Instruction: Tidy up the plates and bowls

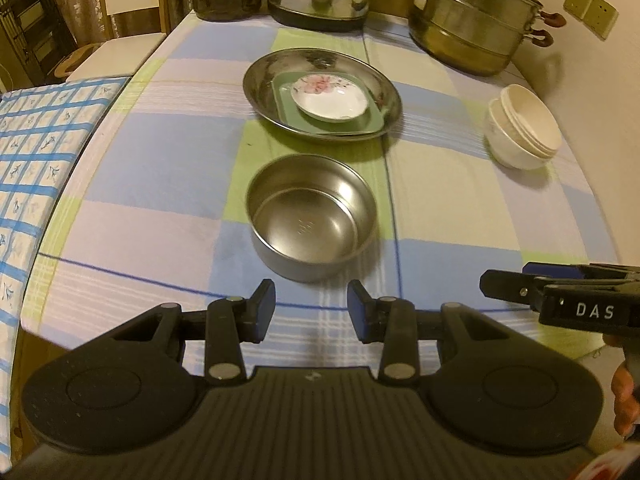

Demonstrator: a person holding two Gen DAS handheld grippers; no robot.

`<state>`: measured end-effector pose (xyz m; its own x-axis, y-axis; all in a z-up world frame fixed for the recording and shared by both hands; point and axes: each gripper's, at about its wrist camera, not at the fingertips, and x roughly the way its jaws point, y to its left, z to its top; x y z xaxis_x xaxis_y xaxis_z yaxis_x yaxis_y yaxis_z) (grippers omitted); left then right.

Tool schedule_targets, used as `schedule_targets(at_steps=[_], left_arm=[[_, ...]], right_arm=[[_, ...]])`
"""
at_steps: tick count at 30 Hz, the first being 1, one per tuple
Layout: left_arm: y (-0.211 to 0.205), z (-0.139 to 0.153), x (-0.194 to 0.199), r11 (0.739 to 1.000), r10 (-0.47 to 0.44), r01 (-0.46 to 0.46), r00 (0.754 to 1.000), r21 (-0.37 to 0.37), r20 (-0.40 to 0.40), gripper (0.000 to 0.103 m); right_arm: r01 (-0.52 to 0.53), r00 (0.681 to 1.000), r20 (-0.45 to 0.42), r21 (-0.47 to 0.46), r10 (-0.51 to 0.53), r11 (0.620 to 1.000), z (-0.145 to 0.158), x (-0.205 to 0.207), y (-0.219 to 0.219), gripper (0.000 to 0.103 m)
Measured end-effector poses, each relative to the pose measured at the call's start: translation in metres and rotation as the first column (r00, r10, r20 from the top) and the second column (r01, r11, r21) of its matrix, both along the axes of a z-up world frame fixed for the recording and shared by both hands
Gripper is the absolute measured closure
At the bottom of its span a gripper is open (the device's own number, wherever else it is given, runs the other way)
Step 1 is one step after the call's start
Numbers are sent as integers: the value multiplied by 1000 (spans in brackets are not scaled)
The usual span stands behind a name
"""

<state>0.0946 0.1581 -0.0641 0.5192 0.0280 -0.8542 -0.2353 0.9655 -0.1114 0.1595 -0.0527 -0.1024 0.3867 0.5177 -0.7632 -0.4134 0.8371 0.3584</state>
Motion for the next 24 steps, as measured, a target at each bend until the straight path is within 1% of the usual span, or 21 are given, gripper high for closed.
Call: schedule_targets(at_steps=[9,11,13,16,24], left_arm=[[29,-11,22,1000,2,-2,1000,-2,12,67],[34,-14,26,1000,-1,1,1000,-5,15,68],[38,-17,32,1000,-5,5,1000,-11,17,68],[44,-24,39,1000,-10,10,1000,-10,12,68],[57,-43,60,1000,-26,25,999,-14,-33,68]], right_arm=[[-18,999,35,14,18,1000,-5,17,33,37],[-24,999,41,13,23,1000,-7,19,41,39],[-29,999,41,11,29,1000,-10,22,48,47],[-30,999,35,13,30,999,-15,27,57,51],[-42,999,31,8,42,999,-26,41,84,60]])
